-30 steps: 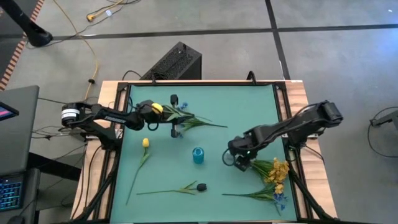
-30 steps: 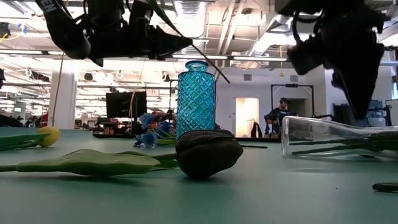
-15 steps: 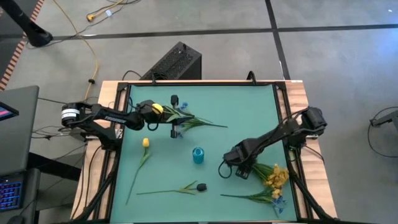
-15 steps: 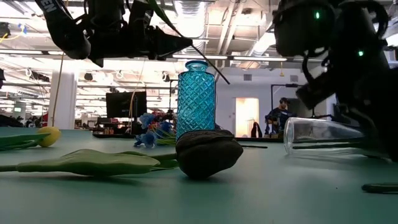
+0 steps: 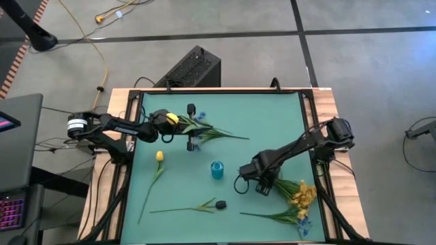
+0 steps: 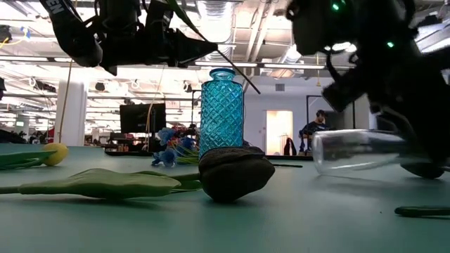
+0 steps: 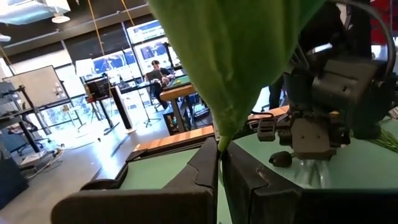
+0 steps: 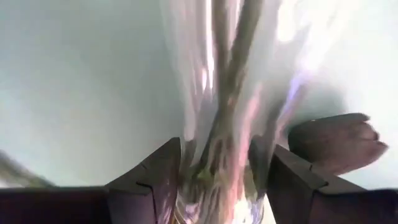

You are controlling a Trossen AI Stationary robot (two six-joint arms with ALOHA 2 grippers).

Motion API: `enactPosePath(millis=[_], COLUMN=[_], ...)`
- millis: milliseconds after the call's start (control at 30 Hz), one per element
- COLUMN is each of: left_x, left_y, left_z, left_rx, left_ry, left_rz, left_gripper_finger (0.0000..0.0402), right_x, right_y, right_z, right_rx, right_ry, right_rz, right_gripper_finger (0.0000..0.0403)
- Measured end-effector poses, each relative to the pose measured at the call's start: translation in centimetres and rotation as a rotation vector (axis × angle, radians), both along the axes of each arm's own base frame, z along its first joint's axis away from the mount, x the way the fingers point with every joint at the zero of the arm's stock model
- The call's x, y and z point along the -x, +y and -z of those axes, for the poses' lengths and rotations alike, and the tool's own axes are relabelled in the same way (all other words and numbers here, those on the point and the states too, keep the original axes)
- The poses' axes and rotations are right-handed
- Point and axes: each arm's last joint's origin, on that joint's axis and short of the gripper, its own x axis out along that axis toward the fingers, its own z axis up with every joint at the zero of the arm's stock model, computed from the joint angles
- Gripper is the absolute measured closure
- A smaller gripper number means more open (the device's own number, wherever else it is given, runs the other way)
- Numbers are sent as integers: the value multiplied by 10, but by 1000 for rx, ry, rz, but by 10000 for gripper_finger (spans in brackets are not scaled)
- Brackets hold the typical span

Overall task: Sort flowers into vase by color
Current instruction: Put the top yellow tulip into the transparent vase

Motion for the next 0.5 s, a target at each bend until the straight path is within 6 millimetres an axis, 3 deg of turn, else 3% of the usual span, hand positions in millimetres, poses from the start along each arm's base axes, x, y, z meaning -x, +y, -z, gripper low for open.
enactPosePath(millis=[333,500], left_x=[0,0], left_y=[0,0], left_z=[0,0], left_rx=[-1,-1], left_ry=[0,-1], left_rz=[2,2], left_gripper_finger=[401,401], right_x=[-21,-23], right_y=[-10,-12], right_z=[-59,-62], right_rx=[-24,-21], right_ry=[-22,-31], right_rz=[-40,-56], right_gripper_finger=[187,186])
